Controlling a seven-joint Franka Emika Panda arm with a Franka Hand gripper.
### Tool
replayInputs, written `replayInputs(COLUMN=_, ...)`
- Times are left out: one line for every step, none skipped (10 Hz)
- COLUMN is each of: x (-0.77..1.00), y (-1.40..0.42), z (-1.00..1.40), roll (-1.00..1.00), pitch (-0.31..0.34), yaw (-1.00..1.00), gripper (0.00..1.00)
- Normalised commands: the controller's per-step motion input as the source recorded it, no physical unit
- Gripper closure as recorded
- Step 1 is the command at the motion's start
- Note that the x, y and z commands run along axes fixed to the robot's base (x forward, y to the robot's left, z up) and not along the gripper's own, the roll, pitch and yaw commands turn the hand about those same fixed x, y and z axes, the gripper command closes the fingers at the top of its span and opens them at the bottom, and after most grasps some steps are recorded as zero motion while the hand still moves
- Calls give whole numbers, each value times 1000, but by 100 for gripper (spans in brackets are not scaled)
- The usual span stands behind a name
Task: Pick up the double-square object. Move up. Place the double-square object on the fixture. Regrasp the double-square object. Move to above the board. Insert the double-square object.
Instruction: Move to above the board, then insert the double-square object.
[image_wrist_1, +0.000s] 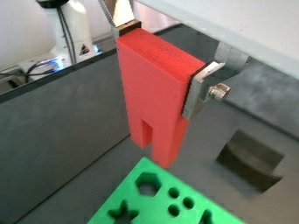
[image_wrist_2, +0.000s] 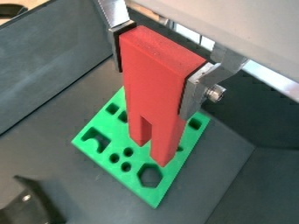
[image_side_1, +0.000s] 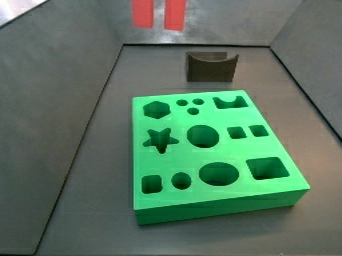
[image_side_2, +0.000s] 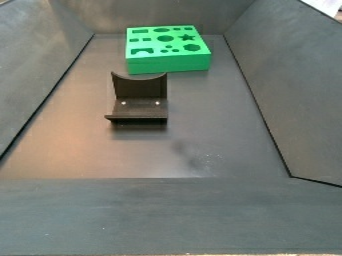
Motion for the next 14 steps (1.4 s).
replayInputs(x=-49, y=7, z=2, roll=-346, pitch=-25, yaw=-20, gripper=100)
replayInputs(x=-41, y=10, z=14, roll=-228, pitch=-22, yaw=-13, gripper=100)
replayInputs(x=49, y=0, z=0, roll=0, pitch=0, yaw=0, gripper=100)
replayInputs(x=254, y=-69, z=-166, roll=-9, pitch=-27, yaw=-117, gripper=100)
replayInputs(x=491, y=-86, z=-314, roll=0, pitch=-53, yaw=-66, gripper=100)
replayInputs(x=683, y=-137, z=-411, roll=1, pitch=-21, yaw=-14, gripper=100)
replayInputs(x=820, y=-151, z=-440, roll=0, pitch=-39, yaw=-14, gripper=100)
replayInputs(x=917, y=-146, z=-429, roll=0, pitch=-56, yaw=-6, gripper=100)
replayInputs(x=960, y=-109, z=-369, roll=0, pitch=-59, yaw=0, gripper=100)
replayInputs(x=954, y=-77, z=-254, roll=-21, pitch=-60, yaw=-43, gripper=100)
replayInputs(x=0, y=0, z=0, roll=0, pitch=-26, yaw=0, gripper=100)
replayInputs(x=223, y=-63, z=-11, roll=0, pitch=-56, yaw=0, gripper=100)
replayInputs(x=897, y=-86, z=-51, roll=69, pitch=-77, yaw=31, gripper=100)
replayInputs(x=966, y=0, z=-17, roll=14, pitch=-150, yaw=60, gripper=100)
